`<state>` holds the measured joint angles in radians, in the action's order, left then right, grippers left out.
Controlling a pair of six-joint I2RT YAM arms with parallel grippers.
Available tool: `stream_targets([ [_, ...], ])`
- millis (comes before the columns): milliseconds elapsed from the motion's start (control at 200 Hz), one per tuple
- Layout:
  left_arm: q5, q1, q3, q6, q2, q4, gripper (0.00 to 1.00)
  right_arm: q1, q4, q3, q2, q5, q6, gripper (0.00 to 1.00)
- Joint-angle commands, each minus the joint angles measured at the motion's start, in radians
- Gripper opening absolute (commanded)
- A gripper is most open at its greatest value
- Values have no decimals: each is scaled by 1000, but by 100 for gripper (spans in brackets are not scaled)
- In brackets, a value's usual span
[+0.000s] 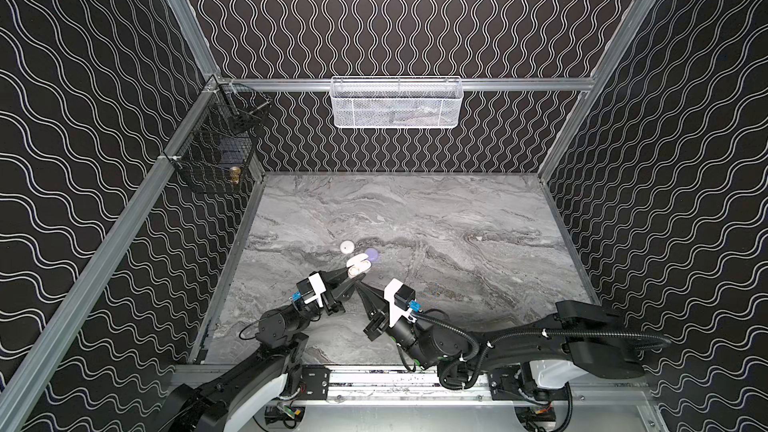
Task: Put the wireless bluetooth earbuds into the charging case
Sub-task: 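Open the right gripper to release the earbud and withdraw upward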
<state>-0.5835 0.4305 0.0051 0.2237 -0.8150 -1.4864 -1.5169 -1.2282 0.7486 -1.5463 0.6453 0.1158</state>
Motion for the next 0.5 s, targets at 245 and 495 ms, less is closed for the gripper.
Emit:
stream_targets([
  [245,-5,0,-39,-15,17,-37,0,81,109,17,8,15,-120,0],
  [495,-4,2,-39,-16,9,-39,0,75,85,-44,70,-40,-97,1],
])
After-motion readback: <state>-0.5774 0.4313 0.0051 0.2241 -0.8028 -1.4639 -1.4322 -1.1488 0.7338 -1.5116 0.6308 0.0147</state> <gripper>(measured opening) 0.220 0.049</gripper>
